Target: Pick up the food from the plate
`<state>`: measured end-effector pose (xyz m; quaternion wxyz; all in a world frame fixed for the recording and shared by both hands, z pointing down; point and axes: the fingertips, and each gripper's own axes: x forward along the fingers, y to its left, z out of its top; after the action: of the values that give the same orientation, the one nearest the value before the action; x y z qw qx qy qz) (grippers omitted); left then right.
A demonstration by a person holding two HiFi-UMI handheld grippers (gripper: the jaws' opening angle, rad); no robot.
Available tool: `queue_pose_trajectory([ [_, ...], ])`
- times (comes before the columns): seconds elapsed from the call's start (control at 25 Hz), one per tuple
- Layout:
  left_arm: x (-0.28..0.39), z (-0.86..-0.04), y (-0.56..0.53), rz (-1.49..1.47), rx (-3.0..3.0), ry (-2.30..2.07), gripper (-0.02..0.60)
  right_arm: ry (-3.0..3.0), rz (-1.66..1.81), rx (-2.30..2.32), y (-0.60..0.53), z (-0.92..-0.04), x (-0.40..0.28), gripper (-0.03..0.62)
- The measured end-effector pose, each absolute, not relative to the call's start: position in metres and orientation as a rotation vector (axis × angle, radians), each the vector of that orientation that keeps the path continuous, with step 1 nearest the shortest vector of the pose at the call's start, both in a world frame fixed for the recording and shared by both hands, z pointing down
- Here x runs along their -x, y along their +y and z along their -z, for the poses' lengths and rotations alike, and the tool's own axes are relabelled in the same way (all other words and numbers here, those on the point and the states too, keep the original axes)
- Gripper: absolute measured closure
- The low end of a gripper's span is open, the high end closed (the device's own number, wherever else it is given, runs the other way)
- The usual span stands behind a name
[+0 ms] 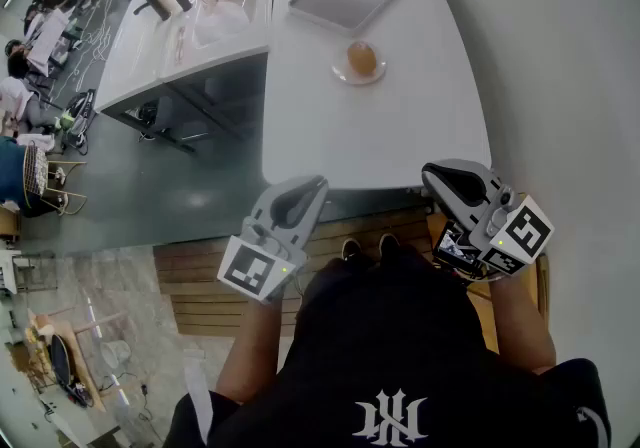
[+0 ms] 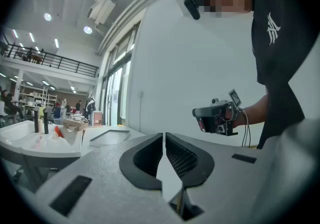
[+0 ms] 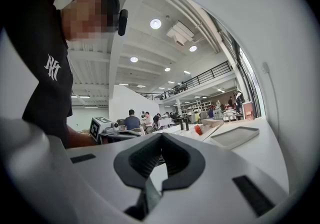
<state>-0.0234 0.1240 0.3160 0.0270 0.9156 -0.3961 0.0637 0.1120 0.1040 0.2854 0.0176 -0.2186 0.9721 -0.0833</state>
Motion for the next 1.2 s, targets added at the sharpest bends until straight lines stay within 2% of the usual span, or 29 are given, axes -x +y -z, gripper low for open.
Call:
queue_pose_trajectory([
  [0.68,0.014,-0.335,0.121,-0.223,-2.837,-1.091,0.574,3.022,0.229,0.771,0.114,-0.287,-0.103,0.586],
  [0.72,0.016,-0.336,0.122,-0.222,-2.836,-1.081,0.574,3.028,0.221,0.78,0.115,-0.288,-0.1,0.578],
  [0.8,0.022,-0.339,0.121,-0.217,-2.835,-1.067,0.574,3.034,0.216,0.8,0.113,-0.29,-0.093,0.459],
  [1.2,0.065,-0.353,0.109,-0.193,-2.84,-1.02,0.574,3.056,0.174,0.895,0.1,-0.292,-0.064,0.457],
])
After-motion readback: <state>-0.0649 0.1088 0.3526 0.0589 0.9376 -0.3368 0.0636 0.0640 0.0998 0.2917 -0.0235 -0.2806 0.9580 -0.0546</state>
